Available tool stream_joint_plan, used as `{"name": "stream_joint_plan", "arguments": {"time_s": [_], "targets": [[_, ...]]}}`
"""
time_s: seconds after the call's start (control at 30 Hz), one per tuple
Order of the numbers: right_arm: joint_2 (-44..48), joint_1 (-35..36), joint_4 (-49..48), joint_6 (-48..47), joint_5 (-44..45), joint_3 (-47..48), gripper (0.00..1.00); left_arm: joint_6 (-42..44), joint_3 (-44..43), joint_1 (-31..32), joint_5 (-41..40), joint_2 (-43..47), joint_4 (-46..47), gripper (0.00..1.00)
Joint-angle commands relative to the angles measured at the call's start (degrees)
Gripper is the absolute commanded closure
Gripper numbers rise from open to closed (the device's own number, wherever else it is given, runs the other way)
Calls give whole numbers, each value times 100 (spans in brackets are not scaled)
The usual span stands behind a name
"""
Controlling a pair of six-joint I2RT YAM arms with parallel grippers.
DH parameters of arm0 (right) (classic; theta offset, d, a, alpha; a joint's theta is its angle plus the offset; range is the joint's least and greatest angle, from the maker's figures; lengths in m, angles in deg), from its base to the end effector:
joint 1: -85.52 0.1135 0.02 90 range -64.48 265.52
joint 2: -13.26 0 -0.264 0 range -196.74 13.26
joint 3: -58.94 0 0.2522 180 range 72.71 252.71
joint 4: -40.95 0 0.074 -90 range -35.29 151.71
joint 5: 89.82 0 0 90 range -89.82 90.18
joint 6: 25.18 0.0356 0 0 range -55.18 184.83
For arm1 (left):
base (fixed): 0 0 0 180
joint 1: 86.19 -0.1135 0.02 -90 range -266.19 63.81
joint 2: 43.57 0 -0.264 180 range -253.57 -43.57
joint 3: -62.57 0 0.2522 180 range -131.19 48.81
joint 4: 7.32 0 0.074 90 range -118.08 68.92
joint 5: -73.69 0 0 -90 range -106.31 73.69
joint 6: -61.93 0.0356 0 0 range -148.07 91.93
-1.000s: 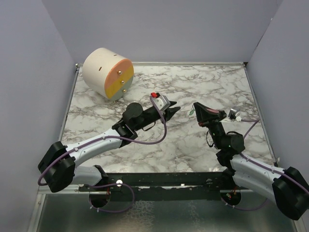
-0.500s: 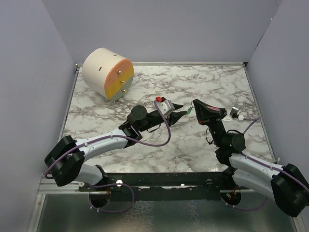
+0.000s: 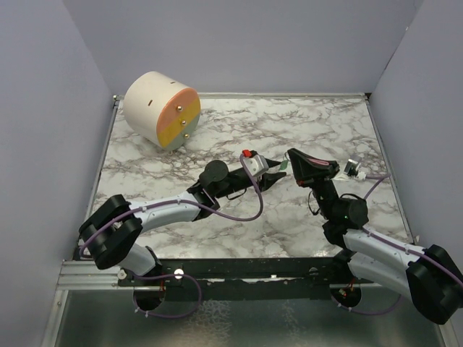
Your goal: Put the keys on the keyring
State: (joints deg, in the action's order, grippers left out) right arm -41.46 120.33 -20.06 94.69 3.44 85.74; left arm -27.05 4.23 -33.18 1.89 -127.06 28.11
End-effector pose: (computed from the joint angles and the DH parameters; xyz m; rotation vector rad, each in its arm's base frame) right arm 0.1507 0.1023 0.2707 0.0097 1.0423 1.0025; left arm 0.1863 -0.2658 0.2879 0.9035 1.1617 -0.9668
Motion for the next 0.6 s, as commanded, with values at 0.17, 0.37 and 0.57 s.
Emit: {"name": "stream_joint_plan", "arguments": {"time_s": [0.17, 0.37, 0.57], "targets": [[-309, 0, -766, 243, -150, 31, 99, -13, -345, 25, 35, -318, 607, 65], [-564, 0, -1118, 300, -104, 6, 99, -43, -376, 25, 94, -362, 731, 100], [-890, 0, -1598, 341, -45, 10, 99, -185, -392, 25, 322, -394, 758, 100]]}}
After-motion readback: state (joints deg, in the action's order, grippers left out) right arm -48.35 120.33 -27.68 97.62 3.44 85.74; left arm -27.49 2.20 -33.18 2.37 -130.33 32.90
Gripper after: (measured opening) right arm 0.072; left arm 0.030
